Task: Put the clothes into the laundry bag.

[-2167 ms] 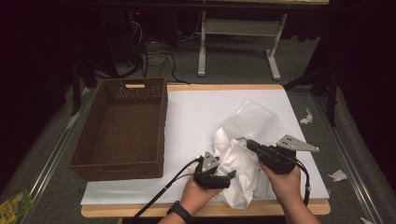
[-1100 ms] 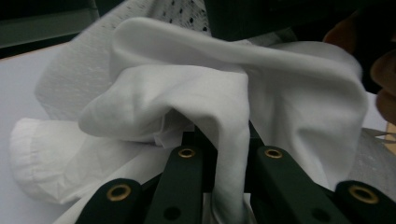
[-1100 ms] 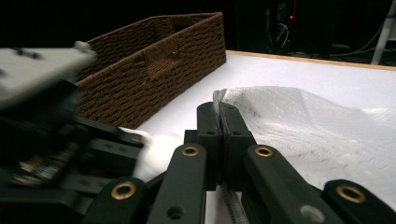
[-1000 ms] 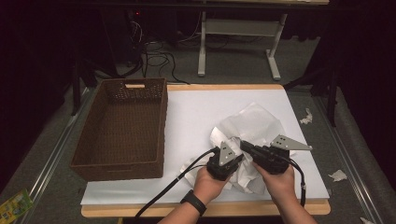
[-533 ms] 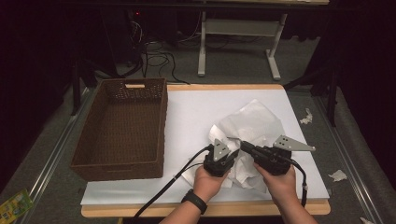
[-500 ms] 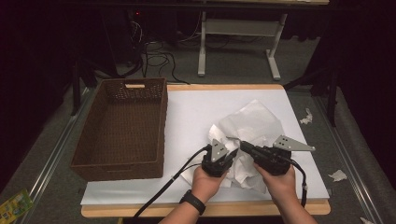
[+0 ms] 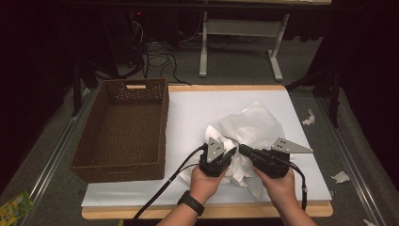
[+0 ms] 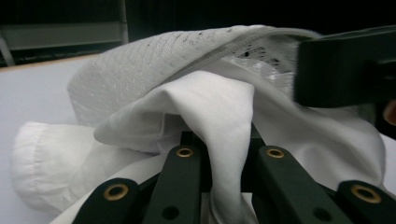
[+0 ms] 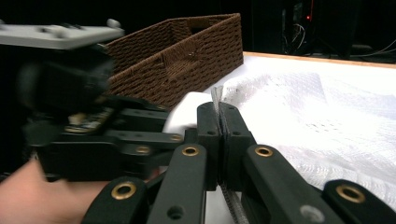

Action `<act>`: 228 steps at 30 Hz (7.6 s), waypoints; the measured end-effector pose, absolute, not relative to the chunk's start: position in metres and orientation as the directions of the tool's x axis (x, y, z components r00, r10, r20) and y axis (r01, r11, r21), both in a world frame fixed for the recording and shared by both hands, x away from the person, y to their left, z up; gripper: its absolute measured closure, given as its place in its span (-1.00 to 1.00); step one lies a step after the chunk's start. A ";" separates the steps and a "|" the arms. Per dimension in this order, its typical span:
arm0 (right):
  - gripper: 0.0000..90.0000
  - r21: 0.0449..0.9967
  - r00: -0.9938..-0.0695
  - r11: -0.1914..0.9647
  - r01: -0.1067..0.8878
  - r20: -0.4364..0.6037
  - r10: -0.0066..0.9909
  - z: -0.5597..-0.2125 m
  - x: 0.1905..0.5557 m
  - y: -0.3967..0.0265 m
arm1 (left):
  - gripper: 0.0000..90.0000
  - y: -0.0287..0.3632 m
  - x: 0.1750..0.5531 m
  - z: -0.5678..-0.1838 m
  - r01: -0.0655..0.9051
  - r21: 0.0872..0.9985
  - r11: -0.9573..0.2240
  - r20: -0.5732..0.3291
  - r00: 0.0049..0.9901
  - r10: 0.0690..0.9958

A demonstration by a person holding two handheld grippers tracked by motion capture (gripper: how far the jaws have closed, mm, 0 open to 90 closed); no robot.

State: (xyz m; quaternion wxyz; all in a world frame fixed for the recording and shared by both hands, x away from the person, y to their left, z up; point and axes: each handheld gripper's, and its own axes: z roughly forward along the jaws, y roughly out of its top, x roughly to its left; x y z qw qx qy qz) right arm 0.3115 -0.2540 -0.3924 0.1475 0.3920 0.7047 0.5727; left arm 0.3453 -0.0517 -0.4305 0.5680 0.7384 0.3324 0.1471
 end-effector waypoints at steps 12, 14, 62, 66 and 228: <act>0.99 0.921 -0.644 0.027 0.390 0.251 0.723 -0.394 0.312 -0.261 | 0.35 -0.065 0.363 -0.454 0.365 0.918 -0.154 -0.180 0.732 0.657; 0.99 0.921 -0.639 0.025 0.389 0.251 0.727 -0.393 0.312 -0.263 | 0.06 -0.058 0.358 -0.449 0.345 0.928 -0.142 -0.178 0.743 0.645; 0.99 0.925 -0.647 0.032 0.378 0.240 0.724 -0.391 0.316 -0.255 | 0.80 -0.003 0.320 -0.417 0.292 0.946 -0.143 -0.127 0.737 0.664; 0.99 0.926 -0.644 0.030 0.377 0.239 0.727 -0.391 0.315 -0.257 | 0.80 -0.025 0.321 -0.416 0.282 0.945 -0.162 -0.114 0.754 0.647; 0.99 0.936 -0.658 -0.030 0.350 0.269 0.703 -0.385 0.310 -0.272 | 0.30 -0.040 0.344 -0.440 0.269 0.963 -0.031 -0.189 0.749 0.635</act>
